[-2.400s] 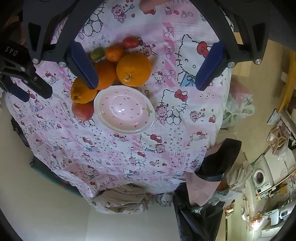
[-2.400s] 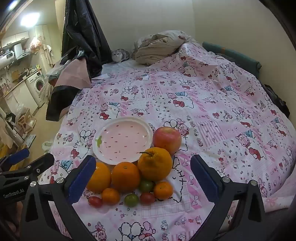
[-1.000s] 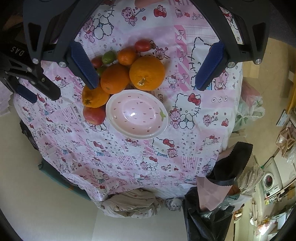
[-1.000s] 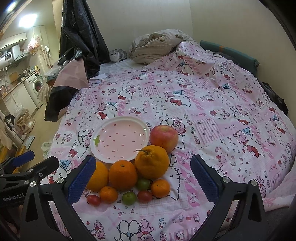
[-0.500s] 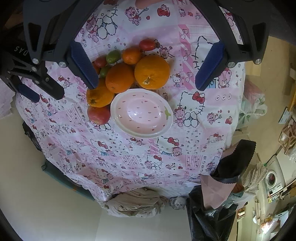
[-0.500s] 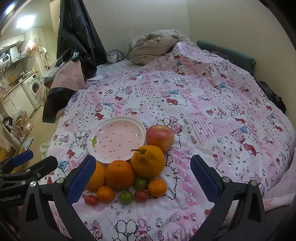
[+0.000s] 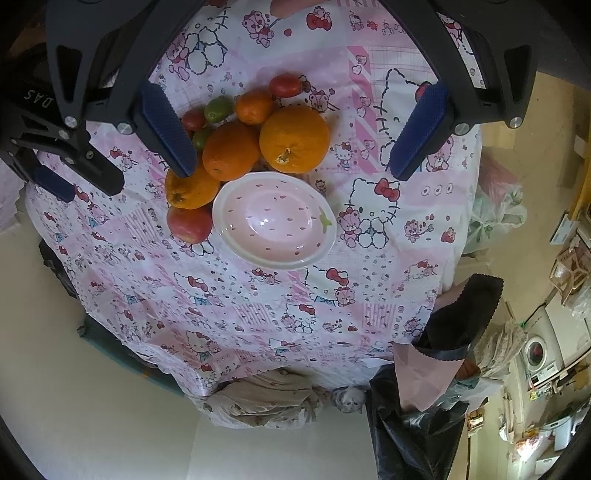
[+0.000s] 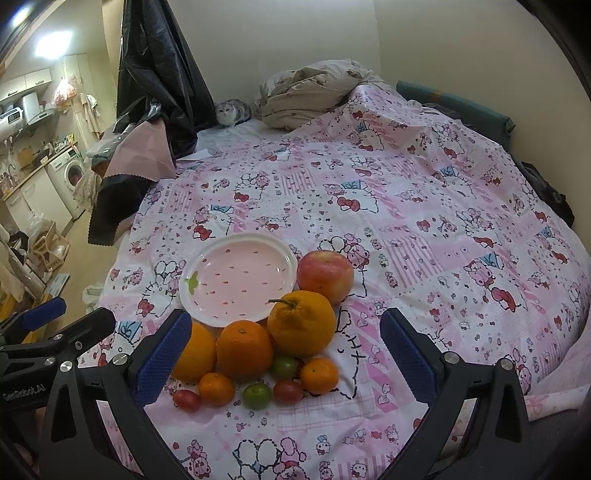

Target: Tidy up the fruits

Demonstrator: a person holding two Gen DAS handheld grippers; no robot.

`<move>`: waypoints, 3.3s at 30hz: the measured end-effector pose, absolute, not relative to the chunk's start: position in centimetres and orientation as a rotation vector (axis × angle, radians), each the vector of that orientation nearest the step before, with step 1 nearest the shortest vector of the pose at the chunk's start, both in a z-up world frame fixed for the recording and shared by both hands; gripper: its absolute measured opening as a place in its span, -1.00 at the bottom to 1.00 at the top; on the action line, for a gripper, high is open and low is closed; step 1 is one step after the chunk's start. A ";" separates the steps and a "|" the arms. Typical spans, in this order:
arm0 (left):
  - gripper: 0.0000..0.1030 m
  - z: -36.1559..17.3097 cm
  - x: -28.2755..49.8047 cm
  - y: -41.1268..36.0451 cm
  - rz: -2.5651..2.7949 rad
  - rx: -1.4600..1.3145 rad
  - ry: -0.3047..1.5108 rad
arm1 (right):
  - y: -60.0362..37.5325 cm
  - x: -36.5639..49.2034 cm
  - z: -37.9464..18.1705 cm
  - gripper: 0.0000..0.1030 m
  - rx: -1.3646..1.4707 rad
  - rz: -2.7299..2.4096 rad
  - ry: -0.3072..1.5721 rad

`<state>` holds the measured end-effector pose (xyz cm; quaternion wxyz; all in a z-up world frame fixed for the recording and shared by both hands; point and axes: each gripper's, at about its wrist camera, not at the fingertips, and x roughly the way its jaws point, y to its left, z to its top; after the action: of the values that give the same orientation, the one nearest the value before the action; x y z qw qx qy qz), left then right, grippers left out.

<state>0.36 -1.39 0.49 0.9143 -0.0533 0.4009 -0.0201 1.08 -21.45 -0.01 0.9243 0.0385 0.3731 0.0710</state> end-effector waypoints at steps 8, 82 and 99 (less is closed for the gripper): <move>1.00 0.6 0.4 -1.4 -0.042 -0.108 0.829 | -21.4 1.0 0.0 1.00 0.082 0.147 0.764; 0.51 -14.6 10.6 -3.1 -0.104 -0.114 1.429 | -22.8 15.6 -15.3 0.66 0.398 0.161 1.481; 0.43 -10.5 9.0 -0.6 -0.080 -0.179 1.325 | -24.7 13.8 -12.8 0.52 0.478 0.220 1.399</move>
<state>8.98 -0.62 -10.51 0.7841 -0.0831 0.6139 -0.0371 13.75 -24.73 -12.77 0.7336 0.2173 0.6361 0.0999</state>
